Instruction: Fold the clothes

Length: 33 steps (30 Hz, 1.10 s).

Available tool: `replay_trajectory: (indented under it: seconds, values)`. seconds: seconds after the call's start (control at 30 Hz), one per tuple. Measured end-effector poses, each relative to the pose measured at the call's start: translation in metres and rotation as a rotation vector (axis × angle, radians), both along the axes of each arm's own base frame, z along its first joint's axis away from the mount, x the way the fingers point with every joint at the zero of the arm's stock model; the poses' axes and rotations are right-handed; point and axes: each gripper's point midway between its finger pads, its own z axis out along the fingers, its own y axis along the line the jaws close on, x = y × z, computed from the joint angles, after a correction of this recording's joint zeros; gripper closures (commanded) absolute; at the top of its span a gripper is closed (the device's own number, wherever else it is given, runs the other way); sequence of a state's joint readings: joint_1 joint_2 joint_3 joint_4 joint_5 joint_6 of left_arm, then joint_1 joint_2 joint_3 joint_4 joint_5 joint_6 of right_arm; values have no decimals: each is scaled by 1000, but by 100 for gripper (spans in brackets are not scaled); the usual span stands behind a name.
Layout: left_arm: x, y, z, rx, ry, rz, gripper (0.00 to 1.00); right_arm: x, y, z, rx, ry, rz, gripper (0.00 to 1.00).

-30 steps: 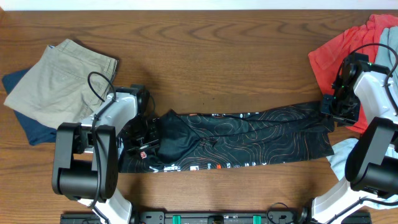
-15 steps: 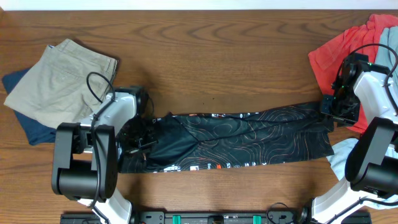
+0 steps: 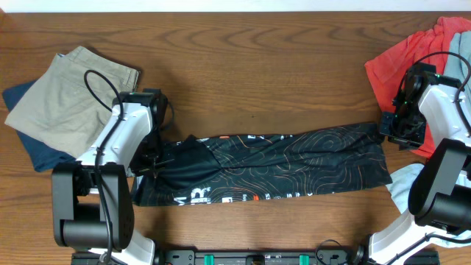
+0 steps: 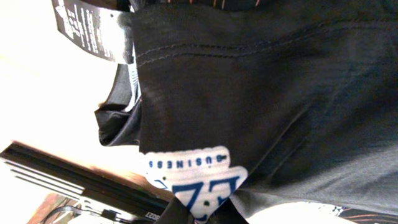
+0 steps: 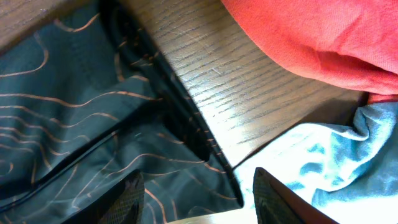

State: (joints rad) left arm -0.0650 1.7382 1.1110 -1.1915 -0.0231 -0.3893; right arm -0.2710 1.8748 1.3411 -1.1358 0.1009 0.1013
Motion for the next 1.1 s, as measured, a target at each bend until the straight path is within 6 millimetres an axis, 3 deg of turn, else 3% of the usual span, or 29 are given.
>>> replay_trajectory:
  seconds: [0.13, 0.2, 0.27, 0.5, 0.73, 0.97, 1.1]
  values:
    - [1, 3, 0, 14, -4, 3, 92, -2, 0, 0, 2, 7, 4, 44]
    - [1, 4, 0, 16, -3, 0, 60, -3, 1, 0, 4, 11, 9, 43]
    - [1, 4, 0, 19, -4, 2, 47, -4, 1, 0, 7, 16, 20, 38]
    - [1, 6, 0, 31, -6, 4, 46, -7, 2, -8, 16, 25, 80, 34]
    - [8, 0, -3, -2, -34, 15, 46, -19, 3, -35, 33, 24, 112, 28]
    - [43, -35, -10, -202, -178, 36, 46, -16, 13, -42, 93, -6, 122, 28]
    - [59, -46, -11, -262, -241, 33, 43, -15, 16, -42, 107, -12, 124, 28]
